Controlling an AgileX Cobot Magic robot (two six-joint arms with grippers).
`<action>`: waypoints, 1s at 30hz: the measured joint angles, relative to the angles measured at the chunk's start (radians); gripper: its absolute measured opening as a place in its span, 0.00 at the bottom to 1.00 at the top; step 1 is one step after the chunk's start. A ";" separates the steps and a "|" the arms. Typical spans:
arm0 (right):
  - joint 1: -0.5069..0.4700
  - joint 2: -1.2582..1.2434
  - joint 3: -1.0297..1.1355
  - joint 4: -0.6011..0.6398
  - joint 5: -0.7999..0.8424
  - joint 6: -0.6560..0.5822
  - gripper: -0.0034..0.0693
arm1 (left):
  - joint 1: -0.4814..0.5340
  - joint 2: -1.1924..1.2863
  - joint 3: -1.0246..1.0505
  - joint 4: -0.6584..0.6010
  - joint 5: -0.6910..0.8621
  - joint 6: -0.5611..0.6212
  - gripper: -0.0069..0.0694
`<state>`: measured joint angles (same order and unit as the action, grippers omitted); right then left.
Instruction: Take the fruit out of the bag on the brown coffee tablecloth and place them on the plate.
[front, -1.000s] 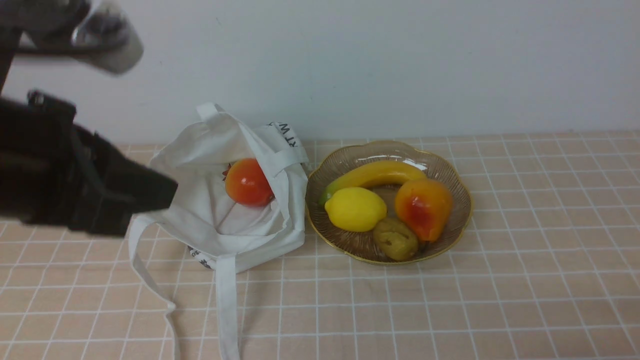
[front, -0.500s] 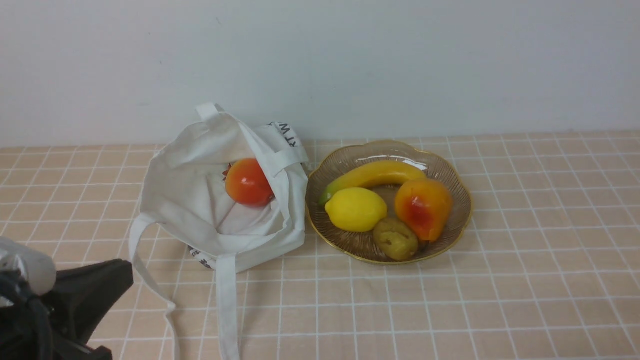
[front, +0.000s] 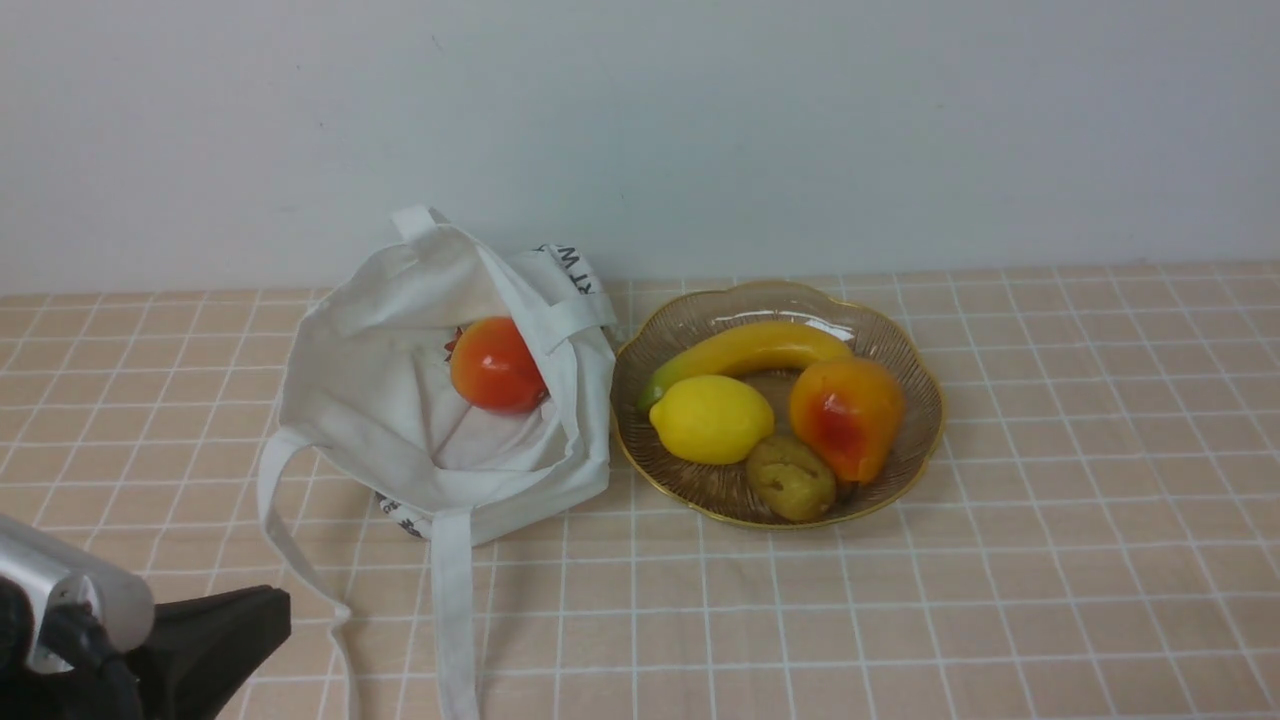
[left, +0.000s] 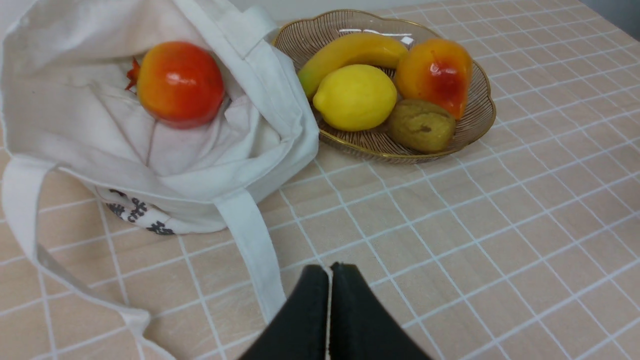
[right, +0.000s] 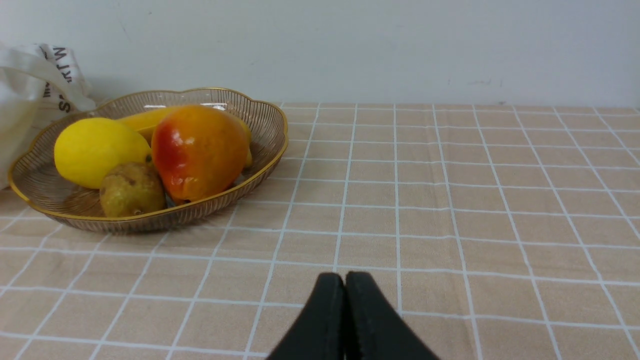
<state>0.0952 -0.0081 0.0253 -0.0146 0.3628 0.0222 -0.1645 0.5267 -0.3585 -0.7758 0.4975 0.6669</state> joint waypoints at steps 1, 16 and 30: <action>0.000 0.000 0.000 0.000 0.000 0.000 0.03 | 0.000 0.000 0.000 0.001 0.000 0.000 0.08; 0.000 0.000 0.000 0.000 0.000 0.000 0.03 | 0.012 -0.369 0.249 0.626 -0.096 -0.458 0.08; 0.000 0.000 0.000 0.000 0.001 0.000 0.03 | 0.077 -0.537 0.386 0.763 -0.124 -0.629 0.08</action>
<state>0.0952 -0.0081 0.0253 -0.0146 0.3640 0.0222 -0.0877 -0.0105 0.0270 -0.0132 0.3737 0.0382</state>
